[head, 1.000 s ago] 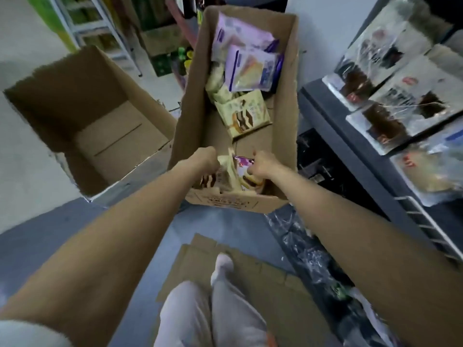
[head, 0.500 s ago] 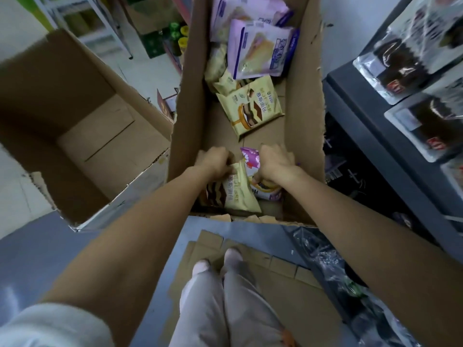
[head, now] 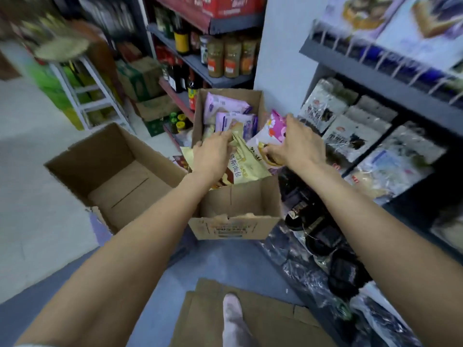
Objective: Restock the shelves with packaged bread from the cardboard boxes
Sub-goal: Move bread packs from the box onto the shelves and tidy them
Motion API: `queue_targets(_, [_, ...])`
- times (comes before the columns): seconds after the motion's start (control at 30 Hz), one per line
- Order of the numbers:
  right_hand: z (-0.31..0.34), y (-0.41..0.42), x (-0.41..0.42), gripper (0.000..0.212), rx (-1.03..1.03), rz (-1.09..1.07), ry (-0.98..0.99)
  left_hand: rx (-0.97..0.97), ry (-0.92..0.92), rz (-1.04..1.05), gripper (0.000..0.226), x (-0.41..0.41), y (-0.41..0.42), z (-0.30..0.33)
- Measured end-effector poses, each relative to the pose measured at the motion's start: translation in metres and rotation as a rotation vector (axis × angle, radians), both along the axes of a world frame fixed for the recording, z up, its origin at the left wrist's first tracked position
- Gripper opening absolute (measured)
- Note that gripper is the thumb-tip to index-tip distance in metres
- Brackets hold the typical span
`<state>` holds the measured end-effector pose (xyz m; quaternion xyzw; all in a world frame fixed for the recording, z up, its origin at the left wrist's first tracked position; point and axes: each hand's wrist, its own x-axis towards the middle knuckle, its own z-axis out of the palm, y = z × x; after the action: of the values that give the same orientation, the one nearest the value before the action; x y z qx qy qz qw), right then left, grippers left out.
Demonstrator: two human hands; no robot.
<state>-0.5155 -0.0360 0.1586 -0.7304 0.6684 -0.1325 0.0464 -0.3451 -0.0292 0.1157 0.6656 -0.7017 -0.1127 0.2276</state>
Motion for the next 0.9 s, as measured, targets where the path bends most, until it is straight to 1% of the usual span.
queue_targets(0.1, [0.040,0.053,-0.031,0.068,-0.100,-0.080,-0.099,-0.108,-0.017,-0.037,0.015,-0.026,0.041,0.047])
queue_targets(0.2, [0.082,0.109,-0.069,0.065,-0.263,-0.172,-0.152,-0.227,-0.027,-0.138,0.019,-0.065,0.081,0.094])
queue_targets(0.33, [0.139,0.183,-0.132,0.075,-0.423,-0.301,-0.066,-0.322,0.035,-0.326,0.018,-0.132,0.130,0.149])
queue_targets(0.37, [0.151,0.202,-0.149,0.075,-0.459,-0.340,-0.057,-0.326,0.075,-0.375,0.018,-0.151,0.142,0.160])
queue_targets(0.43, [0.173,0.239,-0.187,0.068,-0.507,-0.442,-0.021,-0.316,0.169,-0.476,0.014,-0.192,0.165,0.181])
queue_targets(0.5, [0.190,0.276,-0.227,0.063,-0.524,-0.569,0.016,-0.318,0.262,-0.560,0.013,-0.235,0.190,0.200])
queue_targets(0.57, [0.203,0.314,-0.267,0.062,-0.524,-0.684,0.063,-0.322,0.344,-0.628,0.020,-0.281,0.213,0.214])
queue_targets(0.67, [0.214,0.373,-0.327,0.060,-0.516,-0.825,0.190,-0.295,0.446,-0.694,0.013,-0.352,0.249,0.227])
queue_targets(0.73, [0.218,0.408,-0.368,0.060,-0.507,-0.900,0.209,-0.294,0.491,-0.728,0.011,-0.399,0.273,0.231])
queue_targets(0.8, [0.220,0.441,-0.411,0.061,-0.491,-0.959,0.211,-0.274,0.550,-0.725,0.011,-0.445,0.299,0.234])
queue_targets(0.83, [0.220,0.457,-0.433,0.062,-0.472,-0.979,0.212,-0.243,0.609,-0.708,0.012,-0.468,0.311,0.235])
queue_targets(0.9, [0.217,0.485,-0.476,0.059,-0.420,-0.981,0.208,-0.170,0.724,-0.661,0.022,-0.512,0.334,0.239])
